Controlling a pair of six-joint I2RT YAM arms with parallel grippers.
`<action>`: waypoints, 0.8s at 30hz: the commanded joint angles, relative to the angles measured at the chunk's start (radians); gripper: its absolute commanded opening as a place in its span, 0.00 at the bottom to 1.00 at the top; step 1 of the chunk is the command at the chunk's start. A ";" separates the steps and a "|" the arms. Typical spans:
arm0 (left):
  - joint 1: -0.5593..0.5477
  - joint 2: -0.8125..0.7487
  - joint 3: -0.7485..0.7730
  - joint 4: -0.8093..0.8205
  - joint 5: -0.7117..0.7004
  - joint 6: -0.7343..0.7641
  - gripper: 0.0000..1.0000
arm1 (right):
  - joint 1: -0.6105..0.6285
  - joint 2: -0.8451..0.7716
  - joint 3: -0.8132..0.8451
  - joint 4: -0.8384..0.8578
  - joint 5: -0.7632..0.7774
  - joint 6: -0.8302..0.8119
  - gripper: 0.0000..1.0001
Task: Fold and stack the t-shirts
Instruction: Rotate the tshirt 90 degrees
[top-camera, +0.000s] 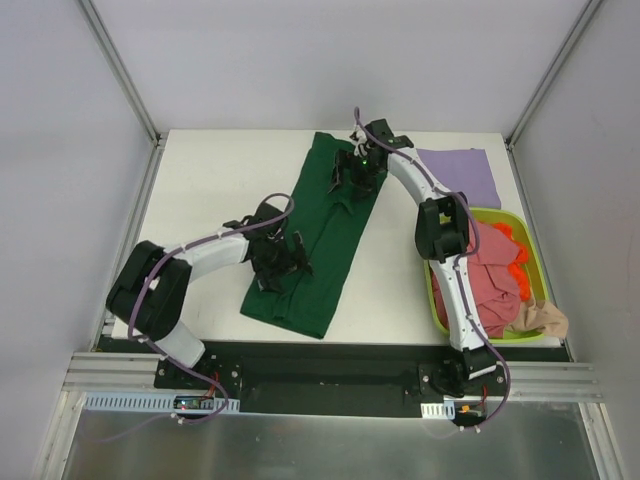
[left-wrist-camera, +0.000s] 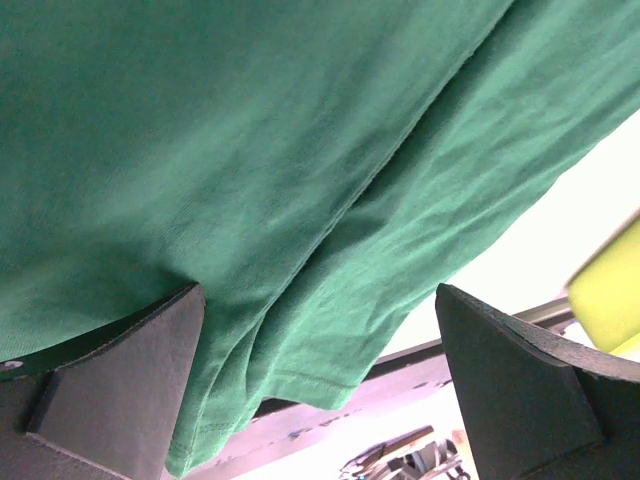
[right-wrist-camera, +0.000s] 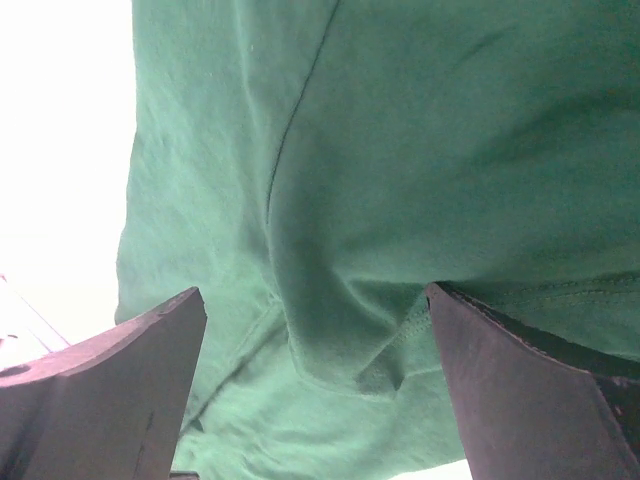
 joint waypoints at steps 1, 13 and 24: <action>-0.023 0.108 0.115 0.055 0.064 -0.042 0.99 | -0.025 0.055 -0.033 0.155 -0.010 0.097 0.96; -0.083 0.147 0.184 0.058 0.049 -0.033 0.99 | -0.075 0.013 0.051 0.308 -0.045 0.099 0.96; -0.104 -0.267 0.062 -0.006 -0.140 0.081 0.99 | -0.050 -0.599 -0.376 0.166 0.194 -0.009 0.96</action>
